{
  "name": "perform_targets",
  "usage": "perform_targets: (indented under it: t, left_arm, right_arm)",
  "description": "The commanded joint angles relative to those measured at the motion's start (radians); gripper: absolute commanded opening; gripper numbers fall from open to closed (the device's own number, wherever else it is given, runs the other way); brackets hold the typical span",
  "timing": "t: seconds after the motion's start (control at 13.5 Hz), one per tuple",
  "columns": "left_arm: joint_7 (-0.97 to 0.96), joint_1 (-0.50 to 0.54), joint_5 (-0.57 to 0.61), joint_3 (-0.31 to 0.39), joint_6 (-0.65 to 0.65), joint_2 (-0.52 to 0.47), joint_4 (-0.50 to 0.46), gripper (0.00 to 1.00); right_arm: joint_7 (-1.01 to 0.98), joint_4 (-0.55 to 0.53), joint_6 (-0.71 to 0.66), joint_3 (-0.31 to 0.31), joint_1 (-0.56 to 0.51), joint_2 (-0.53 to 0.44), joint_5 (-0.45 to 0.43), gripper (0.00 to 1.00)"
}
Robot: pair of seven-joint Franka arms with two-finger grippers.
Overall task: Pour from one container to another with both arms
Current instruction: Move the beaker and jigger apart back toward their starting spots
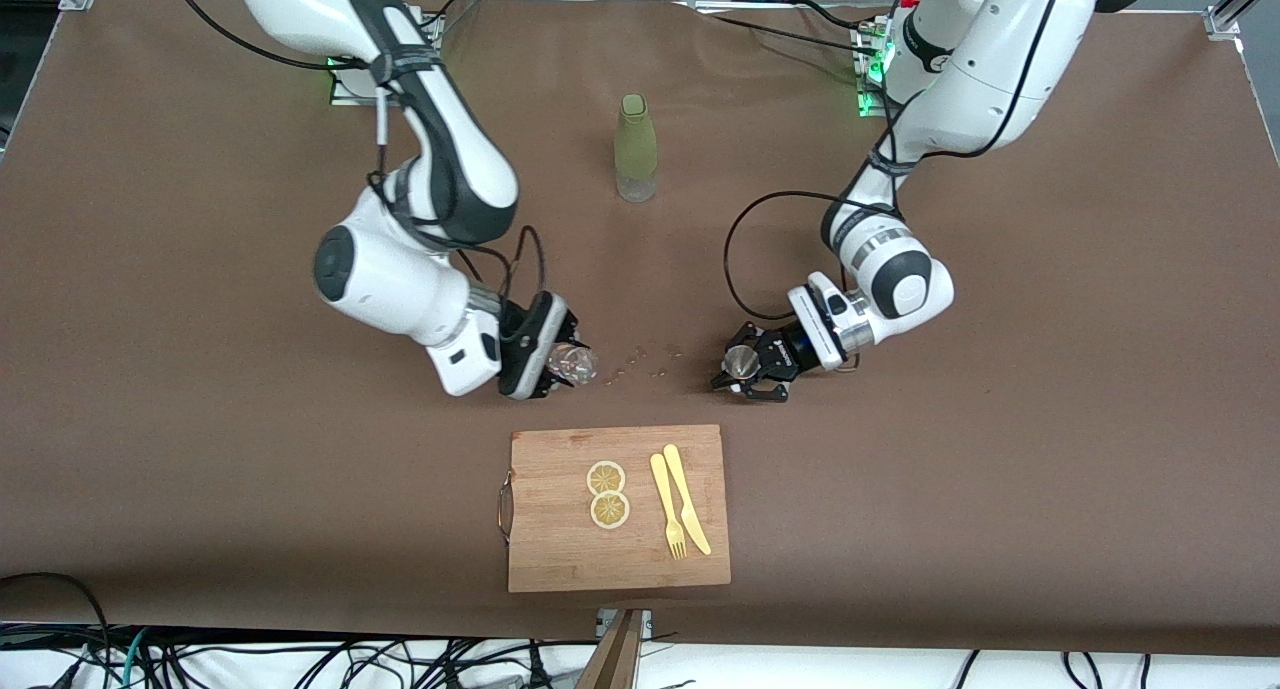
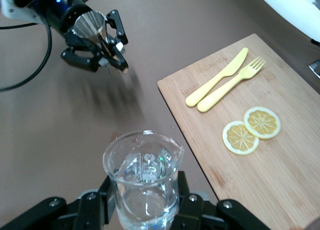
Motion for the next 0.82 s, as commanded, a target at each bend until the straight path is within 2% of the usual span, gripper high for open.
perform_targets:
  t: [0.0, 0.15, 0.3, 0.74]
  left_arm:
    - [-0.016, 0.11, 0.131, -0.015, -0.112, -0.043, -0.065, 0.0]
    - [-0.061, 0.185, 0.231, -0.014, -0.192, -0.049, -0.08, 0.0]
    - [-0.09, 0.259, 0.337, -0.012, -0.239, -0.049, -0.085, 0.0]
    - [-0.138, 0.489, 0.593, 0.003, -0.423, -0.033, -0.071, 0.0]
  right_arm:
    - [-0.161, -0.132, -0.078, 0.023, -0.1, -0.106, 0.13, 0.25]
    - [-0.289, -0.196, -0.15, 0.023, -0.183, -0.138, 0.23, 0.25]
    - [-0.413, -0.227, -0.229, 0.023, -0.258, -0.143, 0.282, 0.25]
    - [-0.796, -0.344, -0.434, 0.022, -0.491, -0.138, 0.296, 0.25]
